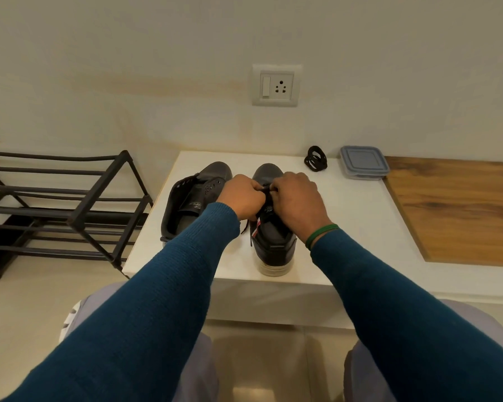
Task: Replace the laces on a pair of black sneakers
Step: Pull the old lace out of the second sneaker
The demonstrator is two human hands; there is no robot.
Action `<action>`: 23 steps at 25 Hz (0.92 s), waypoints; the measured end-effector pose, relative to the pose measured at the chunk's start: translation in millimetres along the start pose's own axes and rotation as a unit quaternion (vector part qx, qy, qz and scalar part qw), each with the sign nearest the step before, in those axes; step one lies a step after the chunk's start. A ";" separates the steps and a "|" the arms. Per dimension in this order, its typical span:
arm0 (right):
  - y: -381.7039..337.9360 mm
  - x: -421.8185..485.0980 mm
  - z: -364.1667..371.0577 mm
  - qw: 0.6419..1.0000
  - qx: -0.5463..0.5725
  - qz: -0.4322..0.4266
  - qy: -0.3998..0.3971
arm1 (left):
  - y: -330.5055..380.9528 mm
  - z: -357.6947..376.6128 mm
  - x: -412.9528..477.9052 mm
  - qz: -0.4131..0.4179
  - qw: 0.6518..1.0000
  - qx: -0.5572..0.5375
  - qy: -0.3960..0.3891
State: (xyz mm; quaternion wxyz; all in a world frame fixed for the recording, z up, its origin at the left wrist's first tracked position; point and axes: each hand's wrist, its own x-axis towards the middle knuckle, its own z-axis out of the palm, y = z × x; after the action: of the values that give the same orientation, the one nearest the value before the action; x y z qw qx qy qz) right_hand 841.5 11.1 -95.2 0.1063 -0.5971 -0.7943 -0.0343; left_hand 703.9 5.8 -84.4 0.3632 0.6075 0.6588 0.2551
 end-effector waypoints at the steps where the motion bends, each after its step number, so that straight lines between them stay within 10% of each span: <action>1: 0.9 0.6 -2.0 0.999 0.041 0.003 0.026 | 0.5 0.3 -0.3 -0.005 1.000 -0.004 0.003; 3: 2.2 2.0 -11.3 0.931 0.320 0.101 0.142 | 0.9 -0.4 -1.7 -0.013 1.000 -0.018 0.008; 5: 14.1 7.1 -23.4 0.709 0.587 0.273 0.280 | 0.3 -0.5 -2.6 -0.015 0.999 -0.032 0.007; 6: 22.7 7.8 -26.3 0.653 0.603 0.340 0.309 | -0.4 -0.3 -3.1 -0.014 0.999 -0.036 0.005; 8: 32.3 6.6 -24.5 0.734 0.512 0.375 0.242 | -1.4 -0.1 -3.5 -0.011 0.999 -0.042 0.004; 11: 18.2 0.0 -9.1 0.955 0.254 0.134 0.076 | -2.5 -0.2 -3.3 -0.009 0.999 -0.043 0.003; 13: 0.4 -4.0 -2.4 0.997 0.079 0.020 0.006 | -0.5 -1.0 -3.1 -0.005 0.999 -0.035 -0.002; 17: -2.3 0.9 -10.4 0.991 0.131 0.033 -0.014 | 0.5 -2.9 -0.1 -0.025 0.999 -0.032 -0.013; 18: 1.4 2.9 -16.5 0.958 0.273 0.089 0.011 | 0.5 -3.0 -0.4 -0.032 0.999 -0.031 -0.014; 21: 31.8 10.8 -45.9 0.708 0.601 0.298 0.222 | -0.3 -2.4 -0.5 -0.036 0.998 -0.044 -0.010; 23: 56.6 8.6 -48.4 0.711 0.568 0.344 0.231 | -0.5 -0.7 -1.9 -0.008 0.999 -0.034 -0.001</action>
State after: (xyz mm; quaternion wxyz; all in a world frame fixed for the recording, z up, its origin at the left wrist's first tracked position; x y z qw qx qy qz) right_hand 899.5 26.5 -50.3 0.6102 -0.6296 -0.3539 0.3258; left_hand 703.0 3.9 -84.0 0.3860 0.5900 0.6541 0.2740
